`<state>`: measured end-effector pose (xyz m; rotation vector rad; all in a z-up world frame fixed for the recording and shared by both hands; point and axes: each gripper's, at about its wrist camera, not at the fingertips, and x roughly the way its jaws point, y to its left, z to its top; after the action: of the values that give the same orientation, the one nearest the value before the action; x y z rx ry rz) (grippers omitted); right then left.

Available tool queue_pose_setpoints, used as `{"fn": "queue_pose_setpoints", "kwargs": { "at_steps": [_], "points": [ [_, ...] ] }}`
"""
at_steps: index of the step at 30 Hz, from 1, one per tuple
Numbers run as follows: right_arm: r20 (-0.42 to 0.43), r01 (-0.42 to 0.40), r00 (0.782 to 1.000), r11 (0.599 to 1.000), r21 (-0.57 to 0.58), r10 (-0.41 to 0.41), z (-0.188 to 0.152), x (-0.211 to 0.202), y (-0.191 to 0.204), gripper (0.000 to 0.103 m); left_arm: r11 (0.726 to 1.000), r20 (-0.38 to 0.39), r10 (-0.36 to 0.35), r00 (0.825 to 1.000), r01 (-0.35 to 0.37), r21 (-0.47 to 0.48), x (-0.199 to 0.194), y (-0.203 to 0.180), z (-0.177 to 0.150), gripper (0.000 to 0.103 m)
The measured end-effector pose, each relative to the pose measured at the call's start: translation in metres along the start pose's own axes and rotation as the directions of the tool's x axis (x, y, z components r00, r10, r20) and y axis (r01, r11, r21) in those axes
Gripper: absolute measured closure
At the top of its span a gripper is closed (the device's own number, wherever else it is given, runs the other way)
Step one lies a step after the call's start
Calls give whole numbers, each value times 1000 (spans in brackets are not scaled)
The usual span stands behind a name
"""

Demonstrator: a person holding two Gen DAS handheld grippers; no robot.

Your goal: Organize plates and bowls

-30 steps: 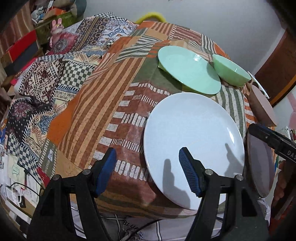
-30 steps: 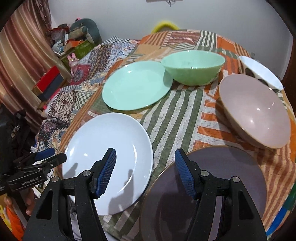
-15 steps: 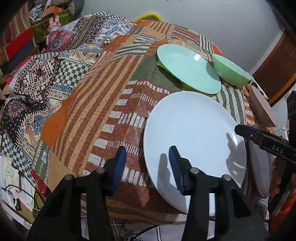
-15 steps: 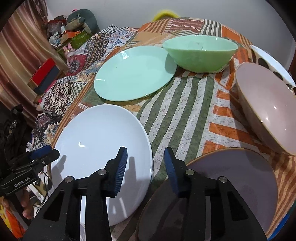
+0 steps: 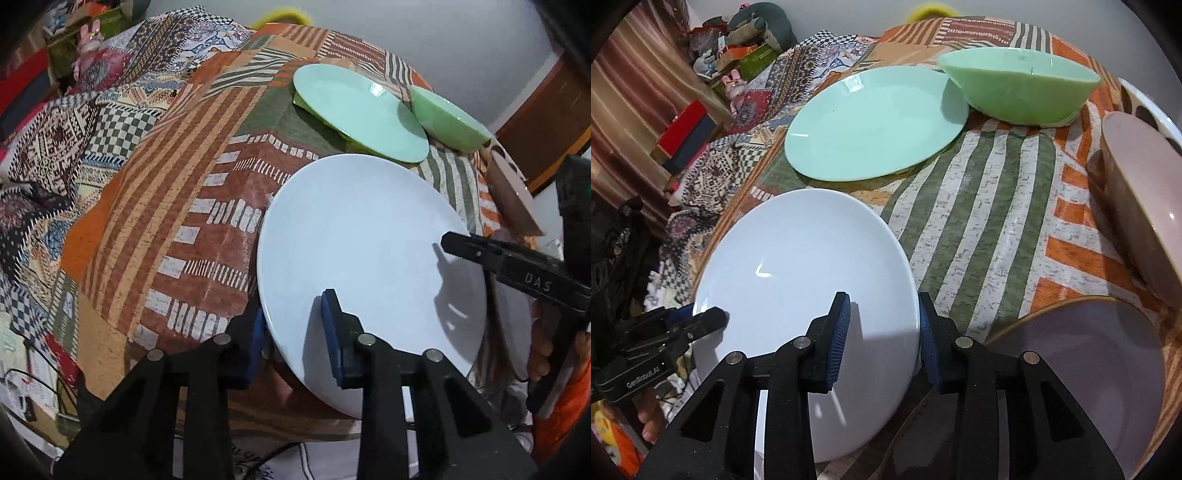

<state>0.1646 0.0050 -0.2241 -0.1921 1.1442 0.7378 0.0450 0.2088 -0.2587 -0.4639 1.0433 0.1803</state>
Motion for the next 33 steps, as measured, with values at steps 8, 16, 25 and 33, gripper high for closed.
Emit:
{"fn": "queue_pose_setpoints", "kwargs": {
  "at_steps": [8,16,25,33],
  "points": [
    [25,7,1000,1000,-7,-7,-3,-9,1,78,999,-8,1,1000,-1,-37,-5,3,1,73],
    [76,-4,997,1000,-18,6,-1,-24,7,78,999,40,13,999,-11,-44,-26,-1,4,73],
    [152,-10,988,1000,-25,14,-3,-52,12,78,1000,116,12,993,-10,-21,-56,-16,11,73],
    [210,-8,978,1000,-5,9,-10,-77,6,78,1000,161,0,987,-5,25,-77,-39,11,73]
  ]
}}
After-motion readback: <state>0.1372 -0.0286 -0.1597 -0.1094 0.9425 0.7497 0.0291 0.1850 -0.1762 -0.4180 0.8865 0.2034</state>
